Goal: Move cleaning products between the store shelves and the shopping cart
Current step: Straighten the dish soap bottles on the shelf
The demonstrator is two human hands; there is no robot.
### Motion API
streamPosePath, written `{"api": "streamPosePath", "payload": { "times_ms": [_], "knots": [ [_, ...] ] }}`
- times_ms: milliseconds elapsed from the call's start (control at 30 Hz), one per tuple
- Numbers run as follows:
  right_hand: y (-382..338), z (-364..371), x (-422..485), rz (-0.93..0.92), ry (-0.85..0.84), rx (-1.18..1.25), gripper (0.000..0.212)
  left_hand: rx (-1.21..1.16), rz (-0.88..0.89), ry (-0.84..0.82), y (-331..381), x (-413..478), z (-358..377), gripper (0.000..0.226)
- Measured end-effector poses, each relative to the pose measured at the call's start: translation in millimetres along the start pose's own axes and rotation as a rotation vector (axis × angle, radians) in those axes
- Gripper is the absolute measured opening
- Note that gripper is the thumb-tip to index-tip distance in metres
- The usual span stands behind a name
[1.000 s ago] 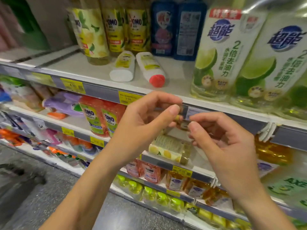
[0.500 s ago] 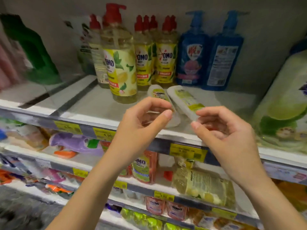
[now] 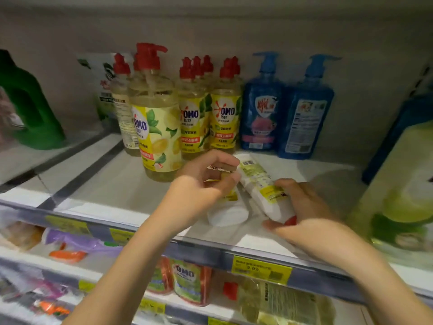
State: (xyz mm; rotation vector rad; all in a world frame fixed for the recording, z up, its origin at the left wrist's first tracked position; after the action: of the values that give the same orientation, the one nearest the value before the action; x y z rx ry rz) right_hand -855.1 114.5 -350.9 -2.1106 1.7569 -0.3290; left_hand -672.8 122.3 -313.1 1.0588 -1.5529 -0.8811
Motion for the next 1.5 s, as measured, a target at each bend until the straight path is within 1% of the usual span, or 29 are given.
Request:
{"api": "streamPosePath", "payload": {
  "times_ms": [67, 167, 233, 300, 367, 500, 567, 633, 700, 767, 833, 900, 933, 1000, 1100, 1167, 1267, 1367, 1400, 1500],
  "knots": [
    [1, 4, 4, -0.003, -0.037, -0.027, 0.078, 0.007, 0.000, 0.001, -1, 7, 3, 0.016],
    [-2, 0, 10, -0.004, -0.033, -0.071, 0.076, 0.059, 0.011, 0.000, -3, 13, 3, 0.020],
    [-4, -5, 12, 0.000, -0.030, -0.070, 0.075, 0.124, 0.022, -0.040, -5, 17, 4, 0.024],
    [-5, -9, 11, 0.007, -0.024, -0.066, 0.076, 0.240, 0.065, -0.121, -4, 22, 7, 0.027],
    [-7, -15, 9, 0.005, 0.024, -0.053, 0.072, 0.386, 0.139, -0.217, -1, 26, 13, 0.034],
    [-19, -36, 5, -0.025, 0.162, 0.039, 0.054, 0.621, 0.237, -0.399, 0, 37, 32, 0.055],
    [-26, -49, 5, -0.036, 0.218, 0.064, 0.047, 0.703, 0.254, -0.466, -7, 46, 42, 0.065],
    [-36, -63, 6, -0.065, 0.274, 0.069, 0.037, 0.747, 0.275, -0.495, -13, 57, 48, 0.072],
    [-48, -77, 6, -0.095, 0.320, 0.077, 0.029, 0.695, 0.318, -0.452, -13, 67, 48, 0.067],
    [-57, -89, 6, -0.117, 0.371, 0.091, 0.029, 0.580, 0.368, -0.358, -11, 76, 43, 0.052],
    [-61, -100, 5, -0.138, 0.467, 0.134, 0.036, 0.486, 0.323, -0.306, -13, 80, 38, 0.043],
    [-58, -105, 6, -0.161, 0.549, 0.249, 0.049, 0.348, 0.231, -0.294, -16, 83, 36, 0.039],
    [-56, -103, 10, -0.176, 0.564, 0.309, 0.052, 0.269, 0.191, -0.294, -17, 84, 35, 0.038],
    [-47, -91, 20, -0.185, 0.550, 0.392, 0.049, 0.149, 0.127, -0.309, -17, 83, 35, 0.038],
    [-30, -60, 35, -0.205, 0.446, 0.523, 0.030, 0.030, 0.055, -0.323, -19, 83, 35, 0.036],
    [-25, -43, 38, -0.227, 0.372, 0.657, 0.031, -0.036, 0.032, -0.324, -16, 83, 34, 0.036],
    [-27, -42, 34, -0.259, 0.413, 0.800, 0.032, -0.147, 0.021, -0.332, -5, 82, 31, 0.031],
    [-33, -49, 30, -0.247, 0.443, 0.961, 0.031, -0.252, -0.031, -0.348, 3, 78, 28, 0.023],
    [-36, -51, 30, -0.235, 0.439, 1.023, 0.030, -0.278, -0.046, -0.350, 6, 76, 26, 0.025],
    [-45, -49, 26, -0.181, 0.446, 1.170, 0.020, -0.338, -0.068, -0.332, 11, 69, 22, 0.045]
  ]
}}
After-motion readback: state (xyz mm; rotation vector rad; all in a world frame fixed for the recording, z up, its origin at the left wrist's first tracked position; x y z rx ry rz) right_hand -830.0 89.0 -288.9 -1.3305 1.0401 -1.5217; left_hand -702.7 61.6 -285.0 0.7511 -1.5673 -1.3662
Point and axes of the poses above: each hand's wrist, its own x-axis towards the middle knuckle, its own z-axis out of the palm, y = z × x, the point moved 7 cm from there along x, towards the middle knuckle, and after that the axes turned 2 degrees about -y, right-handed, at the moved point
